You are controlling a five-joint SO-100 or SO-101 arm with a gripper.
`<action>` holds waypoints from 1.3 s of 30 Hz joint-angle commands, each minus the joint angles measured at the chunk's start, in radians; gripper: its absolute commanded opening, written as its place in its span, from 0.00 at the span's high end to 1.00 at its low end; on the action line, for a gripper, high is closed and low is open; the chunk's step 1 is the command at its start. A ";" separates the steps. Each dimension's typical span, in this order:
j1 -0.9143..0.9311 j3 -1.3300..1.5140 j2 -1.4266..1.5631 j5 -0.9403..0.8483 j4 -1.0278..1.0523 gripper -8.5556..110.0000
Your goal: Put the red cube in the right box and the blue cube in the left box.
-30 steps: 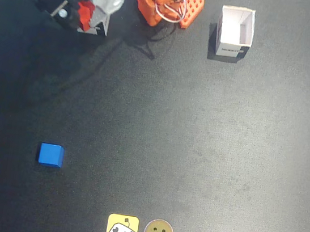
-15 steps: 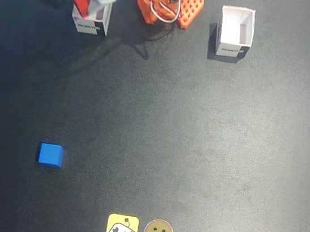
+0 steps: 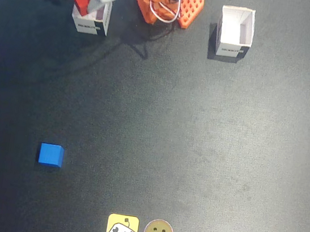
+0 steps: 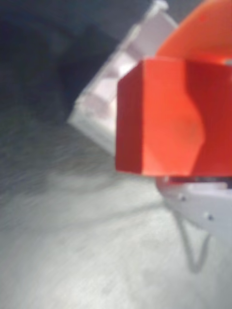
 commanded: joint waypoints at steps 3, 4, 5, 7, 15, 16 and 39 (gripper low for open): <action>0.078 0.000 0.000 0.002 -0.028 0.81; 0.095 -0.005 -0.015 -0.003 -0.029 0.81; 0.110 -0.008 -0.031 -0.003 -0.031 0.81; 0.133 -0.012 -0.049 -0.005 -0.035 0.81; 0.178 0.021 -0.049 0.017 -0.054 0.81; 0.179 0.021 -0.049 0.018 -0.052 0.81; 0.141 0.044 -0.029 0.094 -0.054 0.78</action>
